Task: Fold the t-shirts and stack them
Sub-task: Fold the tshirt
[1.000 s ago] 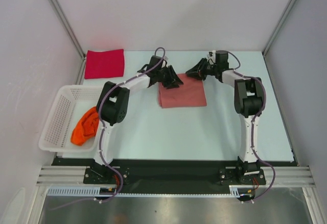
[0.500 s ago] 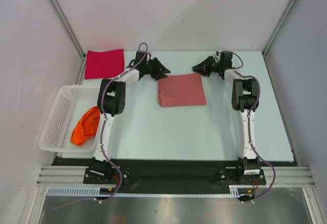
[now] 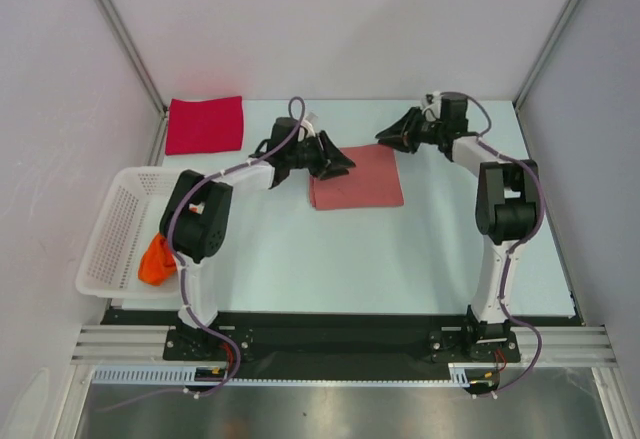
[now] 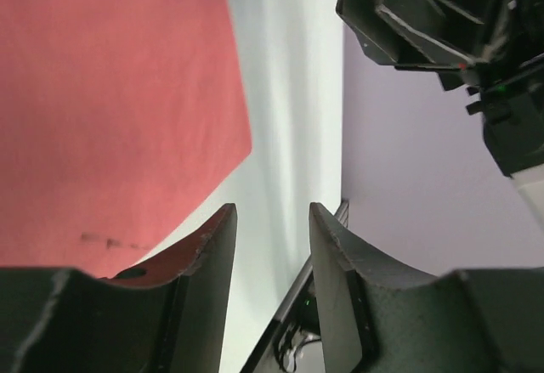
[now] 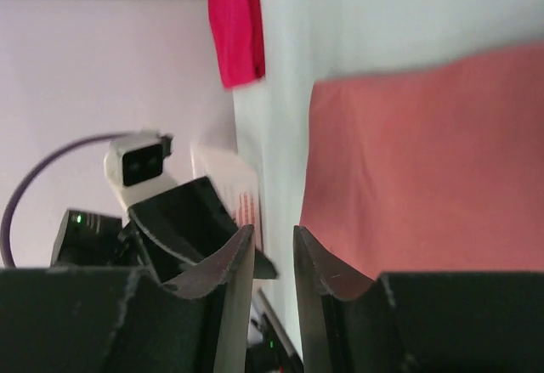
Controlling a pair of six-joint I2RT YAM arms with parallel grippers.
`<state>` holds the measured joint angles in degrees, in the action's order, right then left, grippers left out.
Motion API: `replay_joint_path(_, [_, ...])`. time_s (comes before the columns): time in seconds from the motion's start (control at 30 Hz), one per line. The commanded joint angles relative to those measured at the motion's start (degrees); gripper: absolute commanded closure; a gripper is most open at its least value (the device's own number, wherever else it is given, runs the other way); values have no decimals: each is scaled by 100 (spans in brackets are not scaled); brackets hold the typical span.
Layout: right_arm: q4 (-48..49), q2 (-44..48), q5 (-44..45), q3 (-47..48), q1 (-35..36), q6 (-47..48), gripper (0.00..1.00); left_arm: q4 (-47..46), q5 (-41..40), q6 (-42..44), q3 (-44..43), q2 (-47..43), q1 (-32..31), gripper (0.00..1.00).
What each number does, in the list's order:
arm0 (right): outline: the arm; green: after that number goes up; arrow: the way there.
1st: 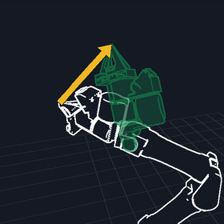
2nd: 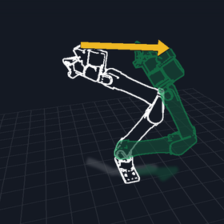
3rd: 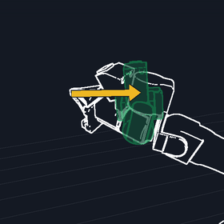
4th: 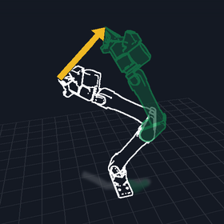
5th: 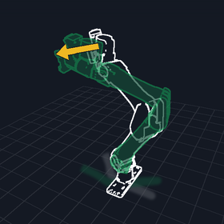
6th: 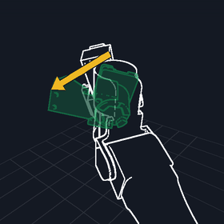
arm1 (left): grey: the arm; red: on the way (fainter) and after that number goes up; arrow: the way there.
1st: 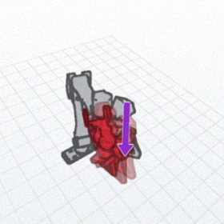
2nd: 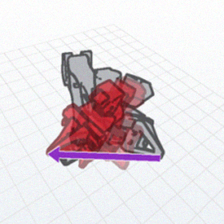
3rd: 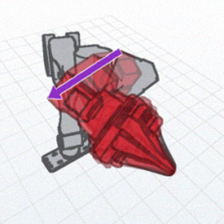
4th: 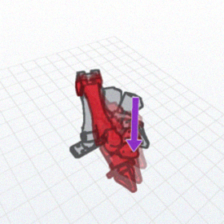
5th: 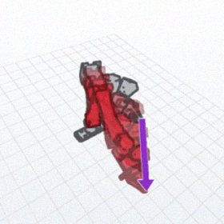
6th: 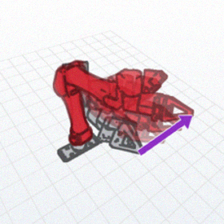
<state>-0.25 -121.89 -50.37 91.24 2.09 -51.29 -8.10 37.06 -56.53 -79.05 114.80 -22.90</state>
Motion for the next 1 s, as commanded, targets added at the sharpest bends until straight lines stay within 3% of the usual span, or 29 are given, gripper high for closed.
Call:
replay_joint_path(0.0, [920,-46,-377,-843,476,-302,70,-368,-23,98,512,129,13,55])
replay_joint_path(0.27, [1326,-248,-605,-1907,372,-110,73,-157,-120,792,1426,324,602,58])
replay_joint_path(0.4, [1194,76,-702,-2566,-6,206,73,-157,117,828,2199,-604,567,58])
replay_joint_path(0.53, [818,568,-782,-2507,-103,460,73,-8,91,916,2797,-1530,611,57])
replay_joint_path(0.7, [131,912,-685,-1901,90,612,72,81,117,785,2333,-1602,567,57])
replay_joint_path(0.97, [385,113,-500,-1232,915,242,73,-156,64,354,936,38,-83,57])
